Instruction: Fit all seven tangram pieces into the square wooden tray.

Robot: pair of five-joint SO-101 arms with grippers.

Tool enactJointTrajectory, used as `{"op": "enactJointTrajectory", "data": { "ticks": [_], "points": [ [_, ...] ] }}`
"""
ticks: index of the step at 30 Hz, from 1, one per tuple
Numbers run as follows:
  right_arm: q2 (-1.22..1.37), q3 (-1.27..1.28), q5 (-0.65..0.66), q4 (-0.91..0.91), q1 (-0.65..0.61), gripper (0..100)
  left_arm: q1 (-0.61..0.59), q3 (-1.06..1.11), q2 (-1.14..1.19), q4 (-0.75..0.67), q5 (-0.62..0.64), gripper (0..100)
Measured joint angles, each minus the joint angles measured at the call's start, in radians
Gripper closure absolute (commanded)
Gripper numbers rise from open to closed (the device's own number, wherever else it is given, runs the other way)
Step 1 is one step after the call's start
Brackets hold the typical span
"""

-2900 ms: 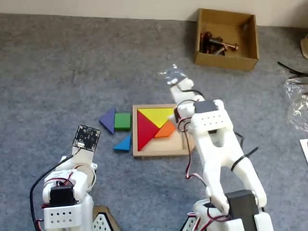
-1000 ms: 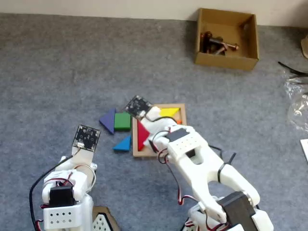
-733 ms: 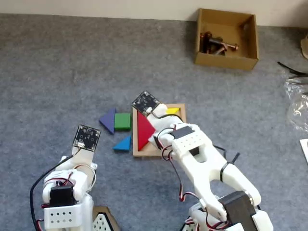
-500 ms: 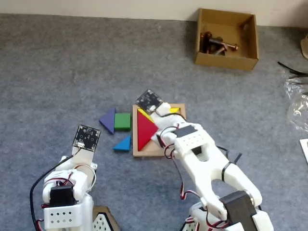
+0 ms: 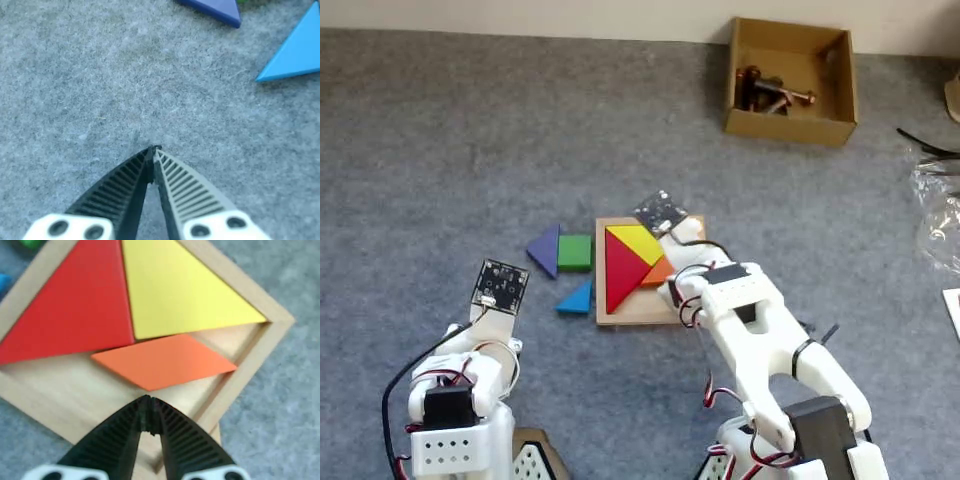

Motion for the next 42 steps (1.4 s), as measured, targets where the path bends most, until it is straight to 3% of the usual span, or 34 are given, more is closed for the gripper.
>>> {"op": "enactJointTrajectory", "data": {
  "ticks": [6, 13, 23, 34, 42],
  "points": [
    [0.0, 0.0, 0.0, -0.006, 0.015, 99.3, 0.0, 0.0, 0.0, 0.0, 0.0, 99],
    [0.005, 0.0, 0.021, -0.146, 0.051, 99.3, 0.0, 0.0, 0.0, 0.0, 0.0, 99],
    [0.226, -0.08, 0.031, -0.164, 0.094, 99.3, 0.0, 0.0, 0.0, 0.0, 0.0, 99],
    [0.232, -0.095, 0.031, -0.166, 0.097, 99.3, 0.0, 0.0, 0.0, 0.0, 0.0, 99],
    [0.247, -0.095, 0.031, -0.305, 0.1, 99.3, 0.0, 0.0, 0.0, 0.0, 0.0, 99]
  ]
}}
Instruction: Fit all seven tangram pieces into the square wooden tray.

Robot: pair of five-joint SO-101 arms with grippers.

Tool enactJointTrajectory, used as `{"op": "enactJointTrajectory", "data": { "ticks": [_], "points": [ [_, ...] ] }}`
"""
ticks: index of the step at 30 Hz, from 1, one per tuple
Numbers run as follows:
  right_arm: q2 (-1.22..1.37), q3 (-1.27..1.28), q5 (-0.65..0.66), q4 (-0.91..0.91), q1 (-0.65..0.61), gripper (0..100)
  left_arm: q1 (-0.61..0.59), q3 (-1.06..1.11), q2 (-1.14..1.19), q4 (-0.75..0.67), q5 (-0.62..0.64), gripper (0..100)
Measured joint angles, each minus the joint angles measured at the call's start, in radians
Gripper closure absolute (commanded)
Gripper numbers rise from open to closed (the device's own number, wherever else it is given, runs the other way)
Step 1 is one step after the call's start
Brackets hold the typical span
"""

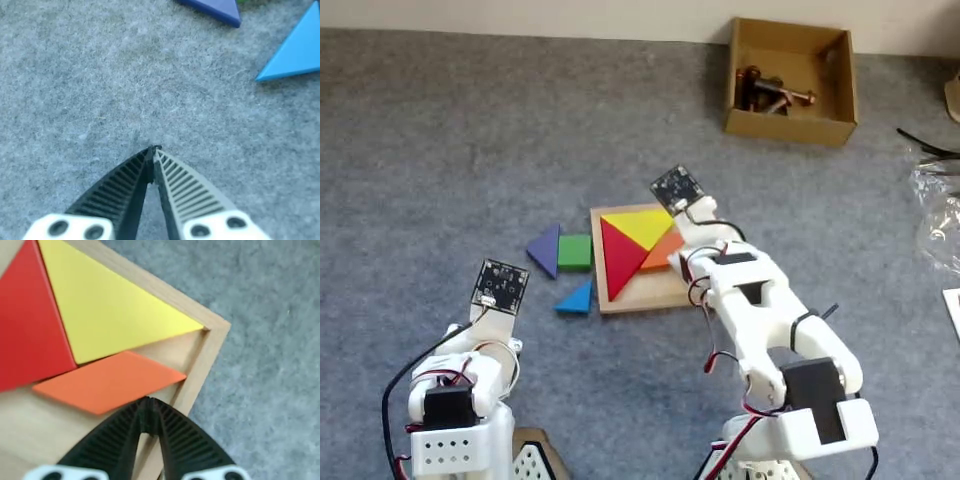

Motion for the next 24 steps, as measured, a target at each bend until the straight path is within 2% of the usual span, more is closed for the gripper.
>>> {"op": "enactJointTrajectory", "data": {
  "ticks": [17, 24],
  "points": [
    [0.006, 0.002, 0.0, -0.115, 0.002, 98.9, 0.0, 0.0, 0.0, 0.0, 0.0, 99],
    [0.006, 0.002, 0.0, -0.115, 0.002, 88.5, 0.0, 0.0, 0.0, 0.0, 0.0, 99]
  ]
}}
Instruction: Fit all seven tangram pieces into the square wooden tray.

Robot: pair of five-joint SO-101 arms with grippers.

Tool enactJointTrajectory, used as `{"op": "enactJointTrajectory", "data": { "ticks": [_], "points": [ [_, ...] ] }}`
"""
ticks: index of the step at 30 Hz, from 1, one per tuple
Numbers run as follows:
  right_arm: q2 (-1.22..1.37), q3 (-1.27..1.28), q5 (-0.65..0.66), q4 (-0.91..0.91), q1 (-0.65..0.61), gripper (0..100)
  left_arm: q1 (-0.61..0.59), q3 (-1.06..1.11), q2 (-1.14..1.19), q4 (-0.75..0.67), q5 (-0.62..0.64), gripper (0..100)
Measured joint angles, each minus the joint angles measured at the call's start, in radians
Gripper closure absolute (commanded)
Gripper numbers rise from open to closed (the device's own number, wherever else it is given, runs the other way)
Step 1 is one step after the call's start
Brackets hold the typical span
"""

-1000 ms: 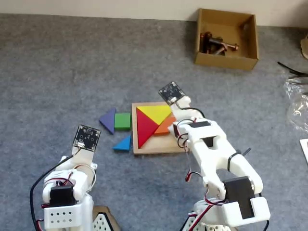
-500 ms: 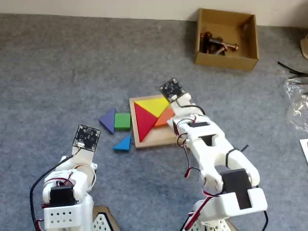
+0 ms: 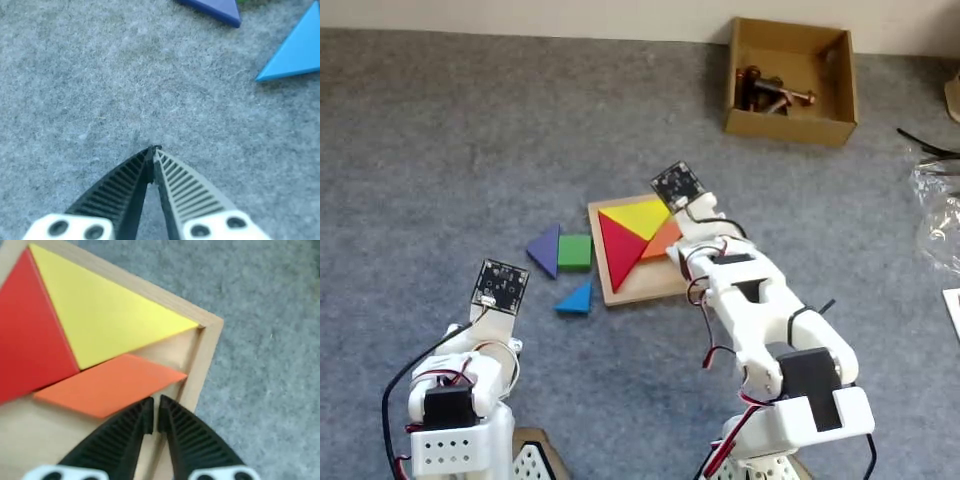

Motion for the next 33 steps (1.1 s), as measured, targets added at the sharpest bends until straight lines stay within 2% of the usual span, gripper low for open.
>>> {"op": "enactJointTrajectory", "data": {
  "ticks": [18, 33],
  "points": [
    [-0.006, 0.0, 0.002, 0.0, -0.002, 87.9, 0.0, 0.0, 0.0, 0.0, 0.0, 99],
    [-0.331, 0.109, -0.002, -0.002, 0.003, 87.9, 0.0, 0.0, 0.0, 0.0, 0.0, 99]
  ]
}}
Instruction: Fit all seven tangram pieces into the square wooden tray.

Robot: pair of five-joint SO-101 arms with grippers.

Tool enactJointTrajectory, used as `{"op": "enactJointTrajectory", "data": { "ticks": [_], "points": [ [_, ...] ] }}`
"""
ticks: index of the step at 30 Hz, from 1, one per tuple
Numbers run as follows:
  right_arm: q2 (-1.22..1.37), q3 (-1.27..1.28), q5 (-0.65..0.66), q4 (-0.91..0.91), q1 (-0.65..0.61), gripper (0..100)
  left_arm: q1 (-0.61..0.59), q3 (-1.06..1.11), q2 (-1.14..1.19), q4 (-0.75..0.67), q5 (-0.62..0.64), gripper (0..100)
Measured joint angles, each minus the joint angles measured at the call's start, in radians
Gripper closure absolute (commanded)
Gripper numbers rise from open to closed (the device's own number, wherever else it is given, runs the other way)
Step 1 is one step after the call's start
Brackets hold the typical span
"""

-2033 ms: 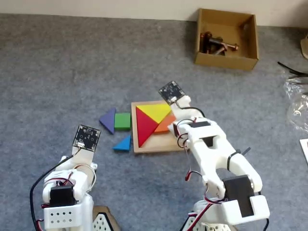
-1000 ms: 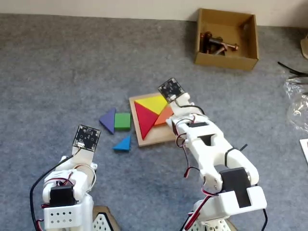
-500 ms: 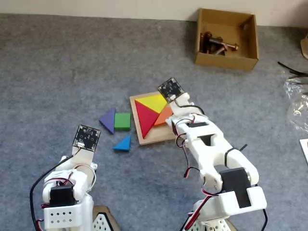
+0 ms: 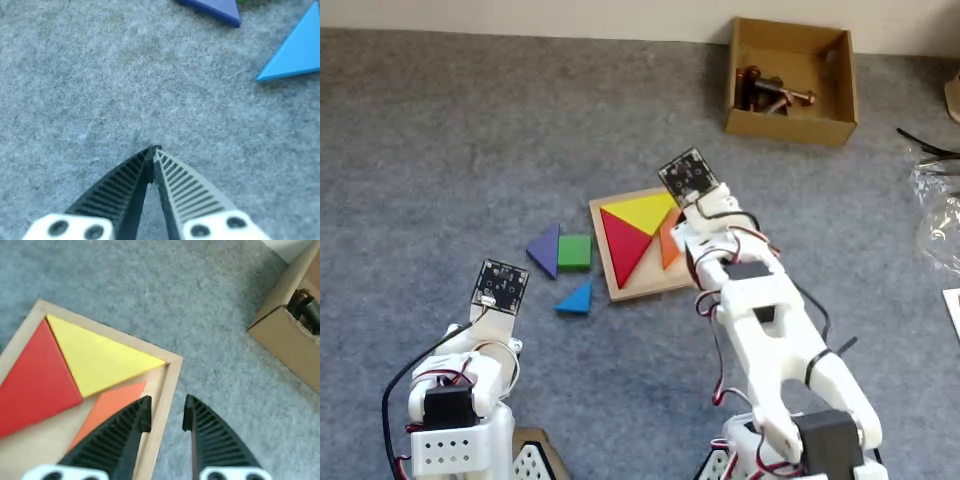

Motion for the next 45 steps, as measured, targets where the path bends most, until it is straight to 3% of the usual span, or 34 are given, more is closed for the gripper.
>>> {"op": "enactJointTrajectory", "data": {
  "ticks": [25, 45],
  "points": [
    [-0.021, 0.107, 0.0, -0.009, -0.173, 87.8, 0.0, 0.0, 0.0, 0.0, 0.0, 99],
    [0.18, 0.021, -0.051, -0.011, -0.18, 87.8, 0.0, 0.0, 0.0, 0.0, 0.0, 99]
  ]
}}
